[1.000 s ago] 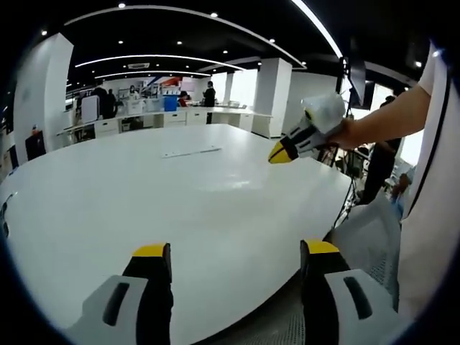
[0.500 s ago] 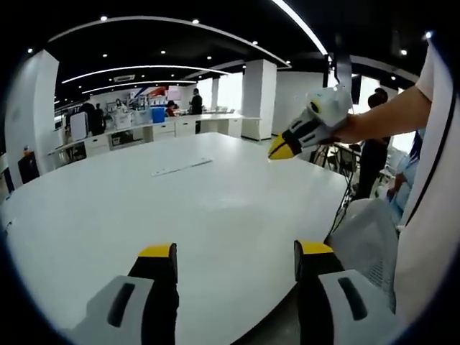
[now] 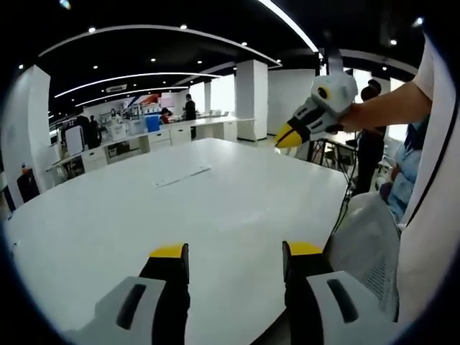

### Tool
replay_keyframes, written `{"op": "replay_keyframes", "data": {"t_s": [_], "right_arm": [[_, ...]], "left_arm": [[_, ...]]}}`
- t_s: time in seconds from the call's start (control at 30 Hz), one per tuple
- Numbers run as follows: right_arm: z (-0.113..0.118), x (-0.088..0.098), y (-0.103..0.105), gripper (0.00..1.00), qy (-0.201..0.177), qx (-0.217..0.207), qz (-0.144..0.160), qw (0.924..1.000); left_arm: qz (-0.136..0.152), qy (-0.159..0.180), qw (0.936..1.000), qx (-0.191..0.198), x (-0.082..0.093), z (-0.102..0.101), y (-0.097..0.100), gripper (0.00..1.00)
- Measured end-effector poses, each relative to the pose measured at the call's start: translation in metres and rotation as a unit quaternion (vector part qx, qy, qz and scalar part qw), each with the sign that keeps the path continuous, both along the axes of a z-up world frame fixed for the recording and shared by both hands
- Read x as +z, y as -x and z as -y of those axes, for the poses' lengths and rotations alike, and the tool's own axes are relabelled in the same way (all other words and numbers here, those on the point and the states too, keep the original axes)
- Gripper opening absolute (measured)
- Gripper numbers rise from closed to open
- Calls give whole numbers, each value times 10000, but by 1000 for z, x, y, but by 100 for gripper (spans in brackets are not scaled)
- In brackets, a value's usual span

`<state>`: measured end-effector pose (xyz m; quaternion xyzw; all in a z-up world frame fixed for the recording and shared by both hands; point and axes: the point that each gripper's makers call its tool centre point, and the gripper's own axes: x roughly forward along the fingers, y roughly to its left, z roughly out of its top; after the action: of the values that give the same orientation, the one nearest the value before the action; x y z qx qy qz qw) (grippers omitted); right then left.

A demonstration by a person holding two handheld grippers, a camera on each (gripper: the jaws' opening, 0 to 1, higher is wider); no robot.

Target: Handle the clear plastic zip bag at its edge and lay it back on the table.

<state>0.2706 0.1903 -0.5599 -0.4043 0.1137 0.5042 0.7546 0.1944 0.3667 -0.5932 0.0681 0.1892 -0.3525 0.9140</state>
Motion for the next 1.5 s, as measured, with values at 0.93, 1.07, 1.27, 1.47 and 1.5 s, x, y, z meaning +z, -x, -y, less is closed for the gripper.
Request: {"op": "replay_keyframes", "data": {"t_s": [0.93,1.07,1.27,1.47,1.5], "right_arm": [[-15,58,43,0,-598,874,-325,9938],[-15,62,46,0,-604,948,-344,9931],[-17,64,51,0,-548,1065,-344,9922],[-20,66,56,0,-489,1160,-345,9915],[-20,67,56,0,-489,1176,-348,9913]], "left_arm": [[681,-765,9928,-617,44,3,-29,30],[759,-1071,9880,-815,47,5,-31,27],[854,-1412,9792,-1182,52,14,-33,22],[946,-1761,9688,-1466,54,19,-35,19],[943,-1808,9668,-1536,54,20,-35,18]]}}
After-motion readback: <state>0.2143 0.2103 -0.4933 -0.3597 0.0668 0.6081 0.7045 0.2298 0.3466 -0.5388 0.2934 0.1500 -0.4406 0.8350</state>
